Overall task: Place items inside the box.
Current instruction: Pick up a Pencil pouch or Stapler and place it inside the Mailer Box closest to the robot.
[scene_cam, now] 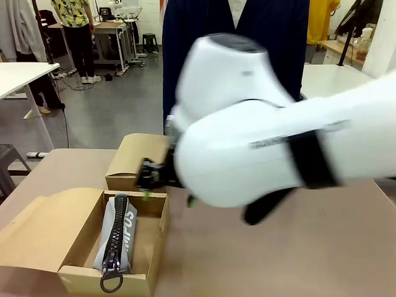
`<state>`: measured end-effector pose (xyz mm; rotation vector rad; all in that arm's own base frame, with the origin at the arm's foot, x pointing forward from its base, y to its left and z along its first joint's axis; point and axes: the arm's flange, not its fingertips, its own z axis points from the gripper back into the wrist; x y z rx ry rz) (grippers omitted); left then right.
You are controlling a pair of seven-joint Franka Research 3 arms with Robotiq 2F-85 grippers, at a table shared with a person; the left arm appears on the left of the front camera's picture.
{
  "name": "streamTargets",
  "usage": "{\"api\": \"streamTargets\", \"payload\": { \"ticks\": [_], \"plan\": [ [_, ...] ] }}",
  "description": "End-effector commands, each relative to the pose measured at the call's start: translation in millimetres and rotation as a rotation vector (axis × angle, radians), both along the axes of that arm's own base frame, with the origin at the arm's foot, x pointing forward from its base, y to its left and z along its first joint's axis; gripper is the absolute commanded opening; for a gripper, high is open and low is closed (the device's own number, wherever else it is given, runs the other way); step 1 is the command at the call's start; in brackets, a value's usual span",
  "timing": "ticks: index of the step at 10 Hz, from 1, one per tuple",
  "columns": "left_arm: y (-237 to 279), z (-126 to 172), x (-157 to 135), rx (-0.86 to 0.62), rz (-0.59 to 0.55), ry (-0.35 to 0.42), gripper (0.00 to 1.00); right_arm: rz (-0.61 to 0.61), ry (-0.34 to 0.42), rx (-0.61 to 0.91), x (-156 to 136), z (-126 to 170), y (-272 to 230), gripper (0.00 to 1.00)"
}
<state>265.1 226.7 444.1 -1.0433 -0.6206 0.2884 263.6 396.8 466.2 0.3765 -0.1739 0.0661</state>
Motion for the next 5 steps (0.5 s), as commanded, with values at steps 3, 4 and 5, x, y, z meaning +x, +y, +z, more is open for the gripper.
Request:
{"api": "streamTargets", "payload": {
  "ticks": [3,4,5],
  "plan": [
    [-0.7,-0.7,0.8,-0.012,-0.001,-0.03,1.0,0.002,-0.011,0.0,-7.1,5.0,-12.8,1.0],
    [-0.7,-0.7,0.8,-0.012,-0.001,-0.03,1.0,0.299,0.088,0.015,-12.5,1.8,13.6,1.0],
    [-0.7,-0.7,0.8,-0.012,-0.001,-0.03,1.0,0.215,0.106,0.172,13.9,8.0,-22.0,1.0]
  ]
}}
